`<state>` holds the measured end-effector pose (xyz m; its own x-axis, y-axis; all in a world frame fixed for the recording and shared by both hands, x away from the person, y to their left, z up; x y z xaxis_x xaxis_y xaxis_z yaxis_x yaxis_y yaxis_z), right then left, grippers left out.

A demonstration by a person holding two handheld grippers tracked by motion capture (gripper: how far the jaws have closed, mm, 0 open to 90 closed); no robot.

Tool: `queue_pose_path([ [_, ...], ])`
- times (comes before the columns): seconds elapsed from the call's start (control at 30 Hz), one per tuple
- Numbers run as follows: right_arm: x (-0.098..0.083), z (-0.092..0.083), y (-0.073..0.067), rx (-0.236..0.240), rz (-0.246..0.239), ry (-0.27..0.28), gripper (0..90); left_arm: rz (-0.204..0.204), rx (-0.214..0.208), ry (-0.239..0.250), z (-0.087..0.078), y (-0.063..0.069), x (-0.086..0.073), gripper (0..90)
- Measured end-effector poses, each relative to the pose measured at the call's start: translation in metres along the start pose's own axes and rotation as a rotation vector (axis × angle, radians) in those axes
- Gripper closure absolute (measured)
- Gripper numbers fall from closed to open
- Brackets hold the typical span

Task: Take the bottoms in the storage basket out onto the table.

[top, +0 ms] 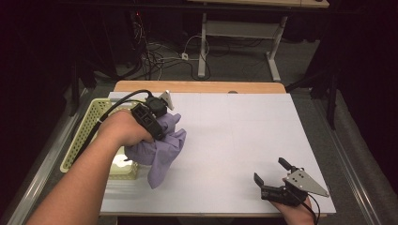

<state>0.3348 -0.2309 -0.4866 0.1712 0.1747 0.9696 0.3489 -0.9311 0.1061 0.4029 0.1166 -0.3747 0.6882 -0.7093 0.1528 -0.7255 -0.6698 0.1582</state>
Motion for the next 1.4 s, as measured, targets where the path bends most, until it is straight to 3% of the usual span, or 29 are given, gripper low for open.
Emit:
queue_pose_path([
  [0.4, 0.0, 0.0, -0.001, 0.003, 0.0, -0.001, 0.3, 0.038, -0.031, 0.02, 0.023, 0.017, 0.022, 62.9],
  [0.67, -0.001, 0.001, -0.001, 0.004, -0.003, -0.003, 0.3, 0.048, -0.041, 0.077, 0.031, 0.022, 0.033, 62.6],
  [0.8, -0.001, 0.001, -0.001, 0.004, -0.003, -0.005, 0.3, 0.054, -0.051, 0.082, 0.035, 0.025, 0.035, 62.6],
  [1.17, -0.001, 0.001, -0.002, 0.005, -0.004, -0.005, 0.3, 0.113, -0.074, 0.122, 0.056, 0.039, 0.044, 62.0],
  [1.3, -0.001, 0.001, -0.001, 0.005, -0.002, -0.006, 0.3, 0.139, -0.075, 0.154, 0.063, 0.044, 0.047, 62.0],
  [1.33, -0.001, 0.001, -0.001, 0.006, -0.002, -0.004, 0.3, 0.141, -0.07, 0.172, 0.064, 0.044, 0.048, 62.0],
  [1.37, -0.001, 0.001, -0.001, 0.006, 0.0, -0.003, 0.3, 0.145, -0.068, 0.225, 0.066, 0.045, 0.051, 62.0],
  [1.4, -0.001, 0.001, -0.001, 0.006, 0.0, -0.003, 0.3, 0.145, -0.068, 0.225, 0.066, 0.045, 0.051, 62.0],
])
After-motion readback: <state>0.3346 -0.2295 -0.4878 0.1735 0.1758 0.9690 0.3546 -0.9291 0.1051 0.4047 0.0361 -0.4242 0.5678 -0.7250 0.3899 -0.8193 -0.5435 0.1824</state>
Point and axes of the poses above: each handheld gripper's, and its own axes: z roughly forward along the jaws, x roughly out of its top, y roughly to its right, the point moved 8 cm from there along z, roughly forward along the jaws, and after that the axes turned 10 degrees about -x, right-handed, at the moved point
